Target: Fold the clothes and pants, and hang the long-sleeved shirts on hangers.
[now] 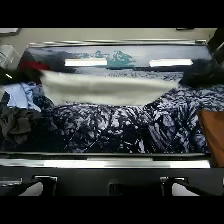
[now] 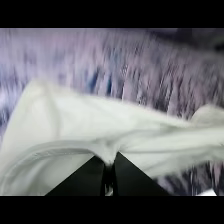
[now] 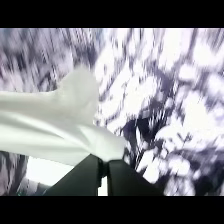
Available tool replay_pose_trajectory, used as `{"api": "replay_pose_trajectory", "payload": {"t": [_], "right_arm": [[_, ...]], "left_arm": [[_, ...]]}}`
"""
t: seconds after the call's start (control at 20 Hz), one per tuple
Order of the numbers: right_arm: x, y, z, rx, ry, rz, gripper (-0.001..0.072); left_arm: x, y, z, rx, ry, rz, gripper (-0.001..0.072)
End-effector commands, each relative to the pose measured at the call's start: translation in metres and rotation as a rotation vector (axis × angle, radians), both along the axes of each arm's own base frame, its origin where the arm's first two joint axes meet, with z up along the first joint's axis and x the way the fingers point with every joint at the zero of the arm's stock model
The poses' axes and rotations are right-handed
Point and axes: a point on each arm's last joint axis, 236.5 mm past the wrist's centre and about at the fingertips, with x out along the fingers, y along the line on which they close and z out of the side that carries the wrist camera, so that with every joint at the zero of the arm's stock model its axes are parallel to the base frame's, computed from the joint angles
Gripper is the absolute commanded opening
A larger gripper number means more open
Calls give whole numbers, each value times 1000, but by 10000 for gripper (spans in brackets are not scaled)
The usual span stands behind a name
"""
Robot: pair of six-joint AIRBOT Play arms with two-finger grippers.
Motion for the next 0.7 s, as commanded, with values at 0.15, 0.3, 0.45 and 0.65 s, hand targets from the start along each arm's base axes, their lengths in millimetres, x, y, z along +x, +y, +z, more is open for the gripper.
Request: {"api": "replay_pose_trajectory", "payload": {"t": [0.15,0.3,0.45,0.65], "right_arm": [[-156,6,296,-317,-815,-158,43],[-219,13,341,-317,-984,-231,42],[-251,12,358,-325,-1058,-281,42],[-243,7,356,-309,-1038,-299,42]], "left_arm": [[-202,-24,285,115,-806,100,17],[-265,-31,315,116,-944,129,17],[-288,-25,324,137,-990,183,16],[-260,-15,310,127,-904,205,16]]}}
